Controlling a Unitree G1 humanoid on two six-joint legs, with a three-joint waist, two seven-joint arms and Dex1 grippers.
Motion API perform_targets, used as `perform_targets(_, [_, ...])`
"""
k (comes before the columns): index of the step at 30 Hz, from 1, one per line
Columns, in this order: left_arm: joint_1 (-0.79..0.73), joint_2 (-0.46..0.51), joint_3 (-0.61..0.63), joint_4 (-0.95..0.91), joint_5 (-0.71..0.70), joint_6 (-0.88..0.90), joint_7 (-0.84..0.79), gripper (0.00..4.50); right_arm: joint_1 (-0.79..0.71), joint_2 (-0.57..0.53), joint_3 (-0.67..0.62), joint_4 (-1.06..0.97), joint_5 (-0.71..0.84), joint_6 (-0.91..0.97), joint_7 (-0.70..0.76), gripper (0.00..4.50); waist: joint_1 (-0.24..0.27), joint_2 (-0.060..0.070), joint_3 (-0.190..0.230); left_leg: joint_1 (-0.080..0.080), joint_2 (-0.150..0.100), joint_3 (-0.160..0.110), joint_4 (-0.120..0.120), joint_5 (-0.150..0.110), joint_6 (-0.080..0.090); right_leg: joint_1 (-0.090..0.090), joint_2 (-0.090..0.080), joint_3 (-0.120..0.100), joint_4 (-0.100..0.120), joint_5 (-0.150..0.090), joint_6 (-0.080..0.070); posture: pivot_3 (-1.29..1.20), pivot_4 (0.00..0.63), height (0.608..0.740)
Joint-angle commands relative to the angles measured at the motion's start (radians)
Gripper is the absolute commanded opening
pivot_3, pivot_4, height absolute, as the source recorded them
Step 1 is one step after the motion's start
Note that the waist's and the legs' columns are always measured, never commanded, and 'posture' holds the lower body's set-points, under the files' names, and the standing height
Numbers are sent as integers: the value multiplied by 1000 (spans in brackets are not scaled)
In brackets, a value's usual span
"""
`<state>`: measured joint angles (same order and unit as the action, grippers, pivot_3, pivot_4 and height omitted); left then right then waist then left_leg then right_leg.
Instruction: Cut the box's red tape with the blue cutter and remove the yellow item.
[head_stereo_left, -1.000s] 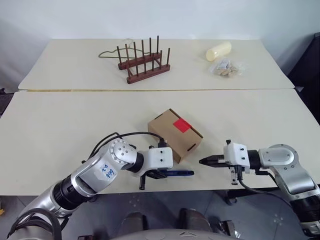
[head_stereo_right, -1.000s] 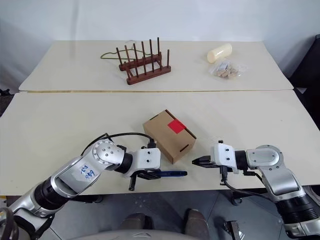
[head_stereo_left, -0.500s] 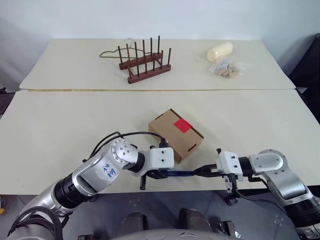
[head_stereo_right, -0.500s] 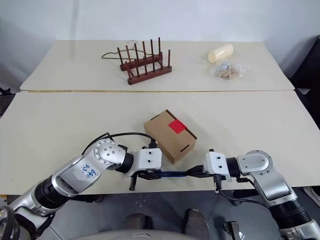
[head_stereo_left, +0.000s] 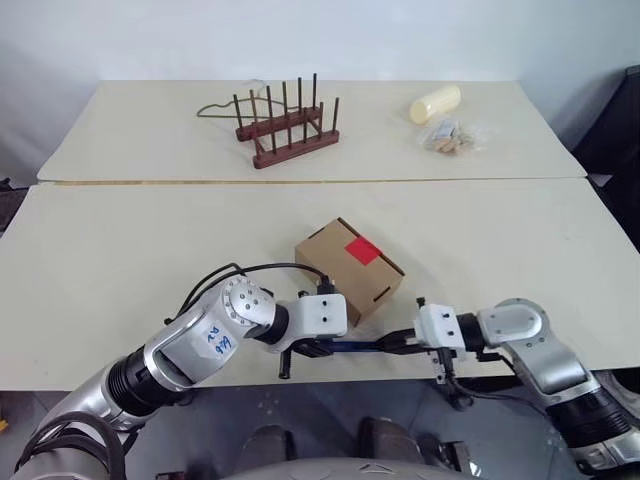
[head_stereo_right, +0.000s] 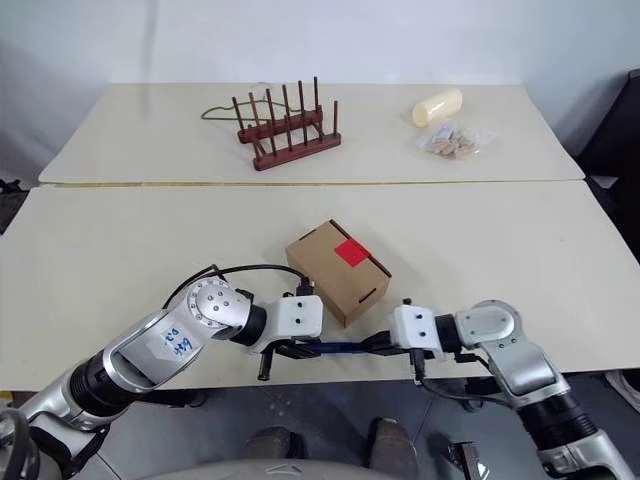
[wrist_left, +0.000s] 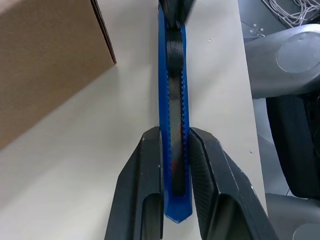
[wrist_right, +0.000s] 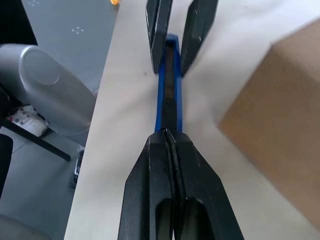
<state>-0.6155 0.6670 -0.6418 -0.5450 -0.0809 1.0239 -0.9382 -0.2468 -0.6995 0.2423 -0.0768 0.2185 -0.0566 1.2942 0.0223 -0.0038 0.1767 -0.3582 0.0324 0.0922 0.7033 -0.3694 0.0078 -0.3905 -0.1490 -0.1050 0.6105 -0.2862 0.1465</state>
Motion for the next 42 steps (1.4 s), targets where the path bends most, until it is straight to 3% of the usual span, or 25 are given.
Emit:
perform_targets(1, [20, 7, -49, 20, -8, 24, -2, 417, 8, 12, 30, -31, -10, 27, -8, 40, 0, 0, 0, 0, 0, 0, 0, 0, 0, 0, 0, 0, 0, 0, 0, 0, 150, 740])
perform_targets(12, [26, 5, -46, 19, -13, 24, 11, 417, -31, 79, 92, -60, -22, 88, -44, 40, 0, 0, 0, 0, 0, 0, 0, 0, 0, 0, 0, 0, 0, 0, 0, 0, 150, 740])
perform_targets(25, [29, 14, -44, 14, -23, 30, 21, 417, 27, -66, -65, -75, 99, 83, 43, 40, 1, 0, 0, 0, 0, 0, -1, 0, 0, 0, 0, 0, 0, 0, 0, 0, 150, 740])
perform_targets(42, [28, 18, -48, 2, -26, 46, 23, 417, -9, -18, -30, 2, 32, 72, 2, 40, 1, 0, 0, 0, 0, 0, -1, 0, 0, 0, 0, 0, -1, 0, 0, 0, 150, 740])
